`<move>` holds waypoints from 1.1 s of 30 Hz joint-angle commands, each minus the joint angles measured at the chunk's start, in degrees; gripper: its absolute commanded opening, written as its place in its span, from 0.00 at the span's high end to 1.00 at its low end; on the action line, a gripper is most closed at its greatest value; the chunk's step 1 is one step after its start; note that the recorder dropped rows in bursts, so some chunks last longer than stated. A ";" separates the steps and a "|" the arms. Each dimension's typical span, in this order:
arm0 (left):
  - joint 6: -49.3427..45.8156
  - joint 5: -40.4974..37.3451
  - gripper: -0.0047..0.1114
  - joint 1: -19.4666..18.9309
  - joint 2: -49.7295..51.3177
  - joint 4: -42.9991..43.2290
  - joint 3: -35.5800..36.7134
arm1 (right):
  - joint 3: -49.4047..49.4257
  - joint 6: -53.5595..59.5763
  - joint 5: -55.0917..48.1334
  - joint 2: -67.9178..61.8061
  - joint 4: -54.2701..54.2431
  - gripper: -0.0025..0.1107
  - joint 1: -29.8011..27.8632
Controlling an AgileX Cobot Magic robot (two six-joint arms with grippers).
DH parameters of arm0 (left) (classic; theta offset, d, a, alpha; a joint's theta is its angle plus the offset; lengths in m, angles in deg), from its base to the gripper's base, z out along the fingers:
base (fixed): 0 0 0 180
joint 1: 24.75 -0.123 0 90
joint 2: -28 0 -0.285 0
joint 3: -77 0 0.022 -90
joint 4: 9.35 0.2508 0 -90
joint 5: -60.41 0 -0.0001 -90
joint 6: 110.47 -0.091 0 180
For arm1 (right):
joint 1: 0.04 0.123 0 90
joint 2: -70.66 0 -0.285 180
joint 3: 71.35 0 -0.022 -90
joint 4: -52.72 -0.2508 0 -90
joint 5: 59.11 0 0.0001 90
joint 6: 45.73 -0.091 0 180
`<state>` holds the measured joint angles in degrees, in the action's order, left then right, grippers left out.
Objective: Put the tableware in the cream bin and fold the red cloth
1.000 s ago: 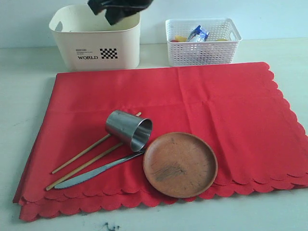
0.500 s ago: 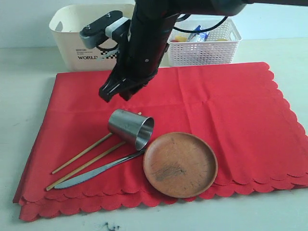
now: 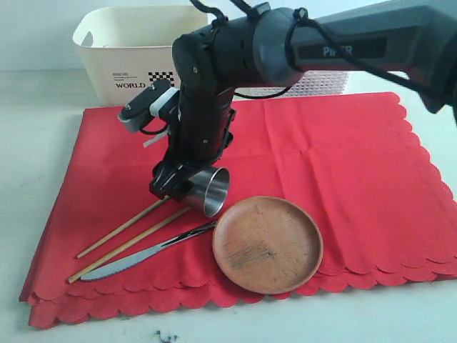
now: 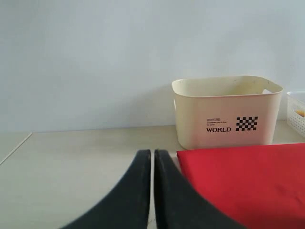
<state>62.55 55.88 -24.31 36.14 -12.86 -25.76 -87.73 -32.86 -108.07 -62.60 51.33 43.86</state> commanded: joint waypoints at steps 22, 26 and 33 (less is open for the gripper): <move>0.15 -0.04 0.92 0.24 -0.36 -0.33 -0.02 | 0.08 -3.01 19.01 16.58 4.45 0.98 -15.16; 0.15 -0.04 0.92 0.24 -0.36 -0.33 -0.02 | 0.08 -2.42 31.00 15.12 -1.53 0.98 -20.83; 0.15 -0.04 0.92 0.24 -0.36 -0.33 -0.02 | 0.08 -2.42 49.44 8.34 -1.39 0.98 -23.25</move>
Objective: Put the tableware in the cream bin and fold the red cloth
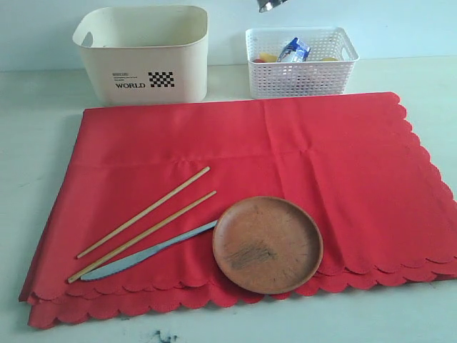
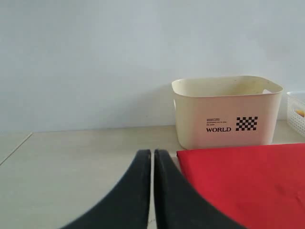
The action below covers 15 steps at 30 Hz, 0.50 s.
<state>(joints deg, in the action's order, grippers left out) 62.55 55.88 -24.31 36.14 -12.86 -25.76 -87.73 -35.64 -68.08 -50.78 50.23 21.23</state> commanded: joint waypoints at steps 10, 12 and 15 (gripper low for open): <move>0.15 -0.04 0.92 0.24 -0.36 -0.33 -0.02 | -2.45 1.91 5.50 -6.58 1.60 0.98 0.40; 0.15 -0.04 0.92 0.24 -0.36 -0.33 -0.02 | -2.45 2.90 2.29 -5.22 1.36 0.98 1.43; 0.15 -0.04 0.92 0.24 -0.36 -0.33 -0.02 | -1.60 2.90 -3.37 -0.92 0.93 0.98 4.37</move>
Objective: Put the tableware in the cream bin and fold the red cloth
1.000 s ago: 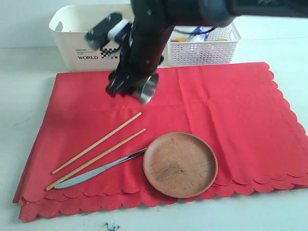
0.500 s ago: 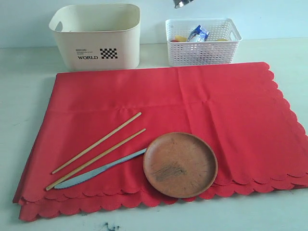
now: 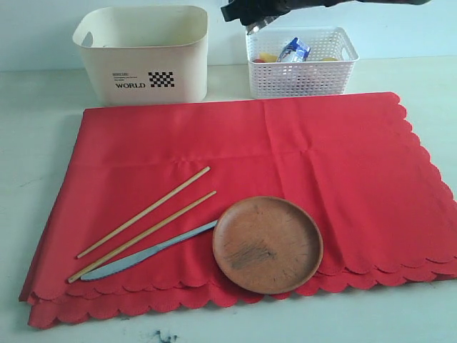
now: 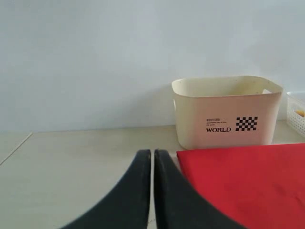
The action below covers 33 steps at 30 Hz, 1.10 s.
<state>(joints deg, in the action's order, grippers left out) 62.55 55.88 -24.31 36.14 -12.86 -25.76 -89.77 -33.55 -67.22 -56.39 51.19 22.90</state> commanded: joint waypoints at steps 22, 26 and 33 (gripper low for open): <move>0.15 -0.04 0.92 0.24 -0.36 -0.33 -0.02 | 0.96 -12.17 36.39 -6.08 -12.18 0.98 17.57; 0.15 -0.04 0.92 0.24 -0.36 -0.33 -0.02 | -9.35 -12.17 31.19 -12.88 -15.10 0.98 17.57; 0.15 -0.04 0.92 0.24 -0.36 -0.33 -0.02 | -23.02 -11.45 28.96 -21.91 -22.71 0.95 17.28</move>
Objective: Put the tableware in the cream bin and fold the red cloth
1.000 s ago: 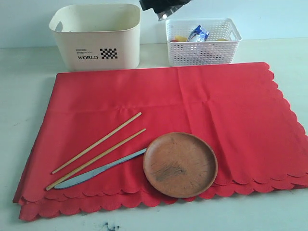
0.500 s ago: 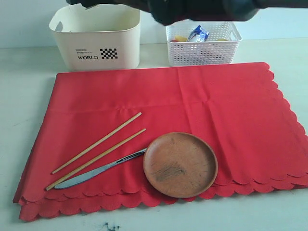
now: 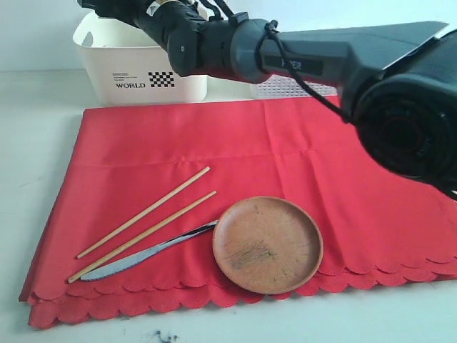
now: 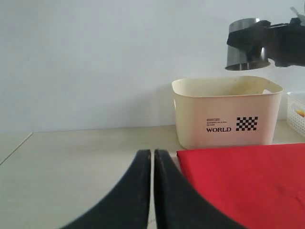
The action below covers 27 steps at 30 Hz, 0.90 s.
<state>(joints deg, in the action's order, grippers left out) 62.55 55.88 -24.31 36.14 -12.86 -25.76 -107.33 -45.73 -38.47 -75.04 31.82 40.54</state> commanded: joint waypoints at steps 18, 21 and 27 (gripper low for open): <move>0.15 -0.04 0.92 0.24 -0.36 -0.33 -0.02 | -15.69 0.87 2.20 -11.10 -9.36 0.28 -0.74; 0.15 -0.04 0.92 0.24 -0.36 -0.33 -0.02 | -15.78 -3.06 5.07 -11.44 -8.56 0.20 -0.74; 0.15 -0.04 0.92 0.24 -0.36 -0.33 -0.02 | -15.81 -5.23 7.35 -11.80 -8.44 0.11 -0.74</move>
<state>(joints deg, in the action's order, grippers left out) 62.55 55.88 -24.31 36.14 -12.86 -25.76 -122.71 -50.37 -32.03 -86.82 22.88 40.18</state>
